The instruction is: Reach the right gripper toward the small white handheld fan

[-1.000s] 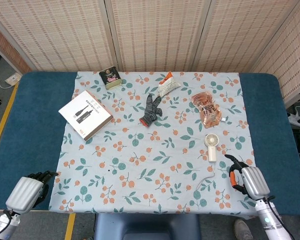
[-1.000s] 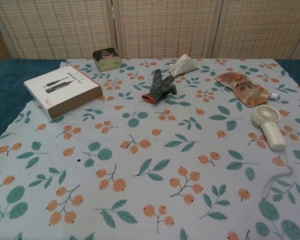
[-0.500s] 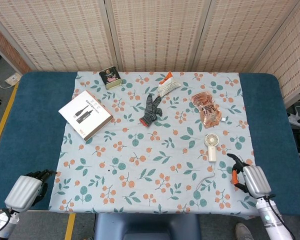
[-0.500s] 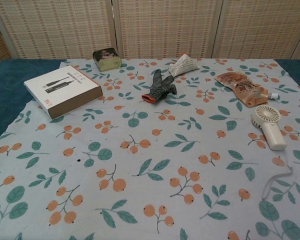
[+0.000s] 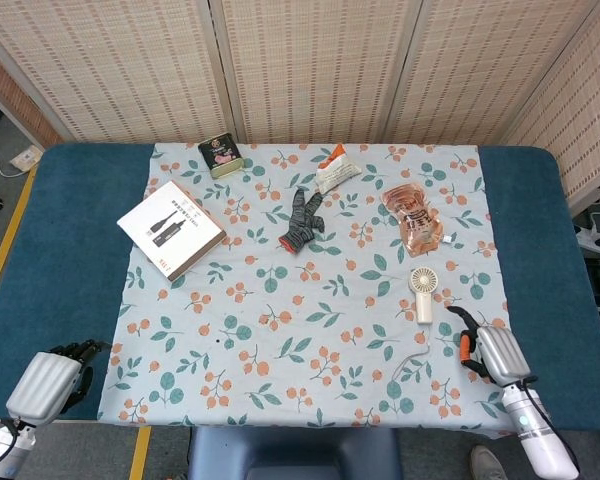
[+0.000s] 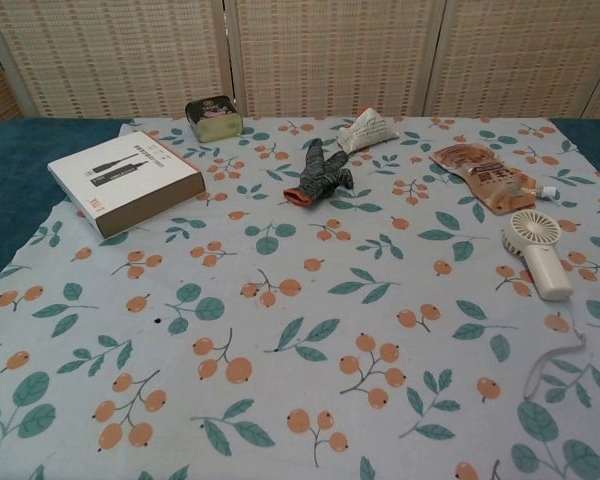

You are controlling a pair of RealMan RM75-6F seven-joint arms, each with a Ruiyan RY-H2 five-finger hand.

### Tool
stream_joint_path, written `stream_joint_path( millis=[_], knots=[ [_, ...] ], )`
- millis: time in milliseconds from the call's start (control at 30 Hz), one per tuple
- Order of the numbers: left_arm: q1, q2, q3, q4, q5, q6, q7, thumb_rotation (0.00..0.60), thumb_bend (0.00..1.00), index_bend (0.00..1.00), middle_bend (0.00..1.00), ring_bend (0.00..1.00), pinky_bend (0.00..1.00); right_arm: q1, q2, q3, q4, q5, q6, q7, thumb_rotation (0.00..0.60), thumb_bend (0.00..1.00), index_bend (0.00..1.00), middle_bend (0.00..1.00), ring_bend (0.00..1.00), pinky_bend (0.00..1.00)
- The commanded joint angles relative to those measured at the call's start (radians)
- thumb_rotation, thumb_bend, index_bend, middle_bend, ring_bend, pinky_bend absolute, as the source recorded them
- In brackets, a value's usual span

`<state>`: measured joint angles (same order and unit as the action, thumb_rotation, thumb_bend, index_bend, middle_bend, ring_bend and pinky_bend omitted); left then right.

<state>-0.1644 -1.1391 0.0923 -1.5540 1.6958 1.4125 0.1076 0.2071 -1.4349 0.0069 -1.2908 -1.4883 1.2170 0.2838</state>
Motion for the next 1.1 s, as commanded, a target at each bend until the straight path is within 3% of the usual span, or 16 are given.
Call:
stream_joint_path(
  millis=[33,367,1100],
  knots=[
    [0.0,0.0,0.0,0.0,0.0,0.0,-0.001,0.6,0.68,0.28,0.33,0.42,0.58,0.015,-0.016,0.005,0.025,0.013,-0.028,0.013,0.6,0.75,0.16,0.73,0.61,0.78],
    [0.001,0.004,-0.001,-0.003,-0.003,-0.001,-0.004,0.6,0.68,0.28,0.33,0.42,0.58,0.047,-0.057,0.021,0.094,0.049,-0.095,0.046,0.6,0.75,0.14,0.73,0.61,0.78],
    [0.001,0.007,-0.002,-0.005,-0.004,-0.002,-0.008,0.6,0.68,0.28,0.33,0.42,0.58,0.081,-0.104,0.025,0.155,0.037,-0.113,0.084,0.6,0.75,0.14,0.73,0.61,0.78]
  ],
)
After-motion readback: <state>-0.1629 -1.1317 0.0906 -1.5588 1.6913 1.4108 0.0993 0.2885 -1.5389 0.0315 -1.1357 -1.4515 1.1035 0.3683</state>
